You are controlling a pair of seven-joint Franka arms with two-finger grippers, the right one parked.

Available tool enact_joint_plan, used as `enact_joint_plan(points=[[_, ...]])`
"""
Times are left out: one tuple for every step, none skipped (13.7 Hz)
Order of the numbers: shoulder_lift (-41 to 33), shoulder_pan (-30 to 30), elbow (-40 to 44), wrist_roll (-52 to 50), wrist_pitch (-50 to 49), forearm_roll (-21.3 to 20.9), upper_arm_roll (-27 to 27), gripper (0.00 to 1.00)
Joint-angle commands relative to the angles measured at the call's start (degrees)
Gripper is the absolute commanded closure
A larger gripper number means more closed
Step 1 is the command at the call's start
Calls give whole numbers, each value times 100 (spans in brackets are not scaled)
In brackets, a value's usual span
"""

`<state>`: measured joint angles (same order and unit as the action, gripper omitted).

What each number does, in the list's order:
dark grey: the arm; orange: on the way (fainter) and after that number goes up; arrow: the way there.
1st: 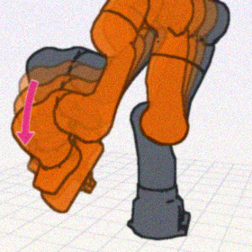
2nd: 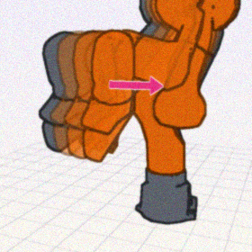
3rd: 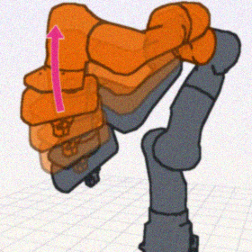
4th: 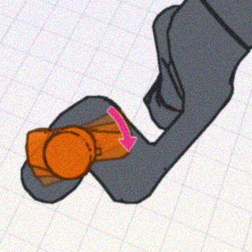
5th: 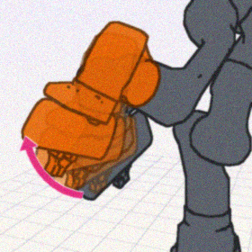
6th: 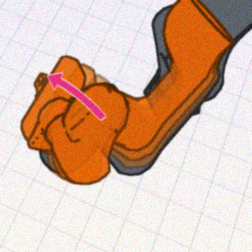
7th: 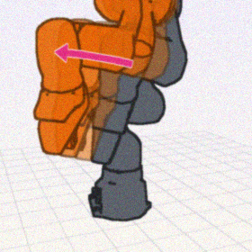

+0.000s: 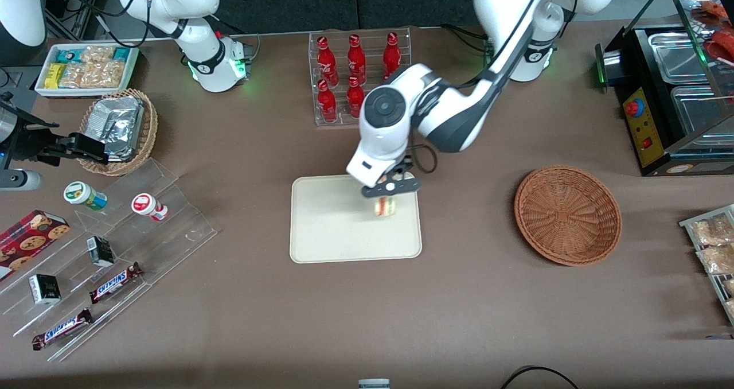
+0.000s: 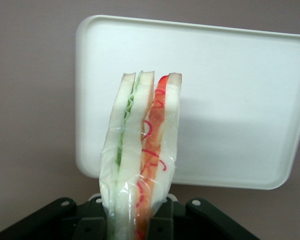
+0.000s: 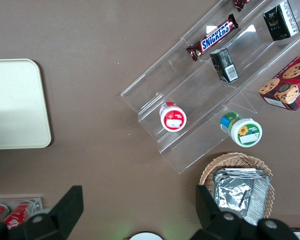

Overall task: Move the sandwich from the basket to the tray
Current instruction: 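Carry the sandwich with the left gripper over the cream tray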

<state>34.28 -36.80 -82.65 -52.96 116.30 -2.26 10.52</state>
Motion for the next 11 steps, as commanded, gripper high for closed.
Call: enact_joint_plan(points=[[543, -187, 320, 101, 706, -20, -68, 91], [693, -257, 320, 84, 1031, -20, -68, 91], [860, -266, 346, -3, 1235, -28, -77, 91], [1036, -266, 477, -48, 1298, -55, -77, 91], [1194, -266, 600, -65, 1298, -72, -77, 91], [1335, -266, 688, -66, 1316, -81, -94, 91], [1458, -266, 785, -74, 1316, -81, -112, 91], [1546, -266, 812, -74, 1316, -90, -129, 91], [1573, -266, 812, -83, 1316, -99, -130, 91], [1600, -266, 812, -92, 1316, -99, -138, 90], [1617, -266, 812, -101, 1325, -108, -138, 90]])
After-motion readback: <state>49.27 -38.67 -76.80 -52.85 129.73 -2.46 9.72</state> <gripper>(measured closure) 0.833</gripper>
